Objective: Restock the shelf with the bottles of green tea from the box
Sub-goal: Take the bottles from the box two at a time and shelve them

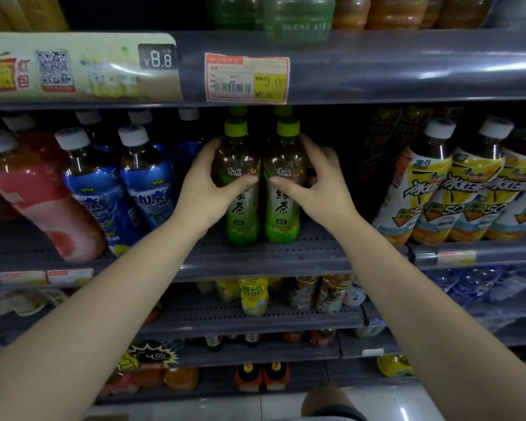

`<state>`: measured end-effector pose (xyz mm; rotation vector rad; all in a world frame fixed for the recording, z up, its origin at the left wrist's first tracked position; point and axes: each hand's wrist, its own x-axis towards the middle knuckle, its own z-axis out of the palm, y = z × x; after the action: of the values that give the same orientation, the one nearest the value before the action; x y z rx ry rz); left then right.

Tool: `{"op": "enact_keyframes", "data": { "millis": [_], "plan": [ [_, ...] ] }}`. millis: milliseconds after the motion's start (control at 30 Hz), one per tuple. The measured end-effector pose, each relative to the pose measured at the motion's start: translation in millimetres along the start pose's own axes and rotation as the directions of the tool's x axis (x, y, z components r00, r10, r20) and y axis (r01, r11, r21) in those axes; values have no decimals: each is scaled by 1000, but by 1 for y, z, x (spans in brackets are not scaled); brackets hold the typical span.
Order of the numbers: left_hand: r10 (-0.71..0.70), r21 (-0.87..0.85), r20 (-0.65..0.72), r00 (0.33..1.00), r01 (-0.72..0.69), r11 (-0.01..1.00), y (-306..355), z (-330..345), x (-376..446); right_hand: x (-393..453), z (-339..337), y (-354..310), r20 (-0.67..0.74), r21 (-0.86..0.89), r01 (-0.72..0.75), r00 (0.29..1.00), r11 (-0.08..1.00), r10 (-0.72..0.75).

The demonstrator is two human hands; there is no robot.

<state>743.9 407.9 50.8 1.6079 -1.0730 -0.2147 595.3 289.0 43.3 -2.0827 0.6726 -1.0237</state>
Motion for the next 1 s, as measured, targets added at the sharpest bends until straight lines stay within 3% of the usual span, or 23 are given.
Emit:
{"op": "enact_keyframes", "data": {
  "millis": [467,1000],
  "plan": [
    [22,80,-11,1000,-21,997,-4,-9,1,-6,16,-13,-72,73,-84,993,994,89],
    [42,125,-2,999,-42,991,-7,-24,-4,-5,24,-27,-9,16,-65,998,998,66]
  ]
}}
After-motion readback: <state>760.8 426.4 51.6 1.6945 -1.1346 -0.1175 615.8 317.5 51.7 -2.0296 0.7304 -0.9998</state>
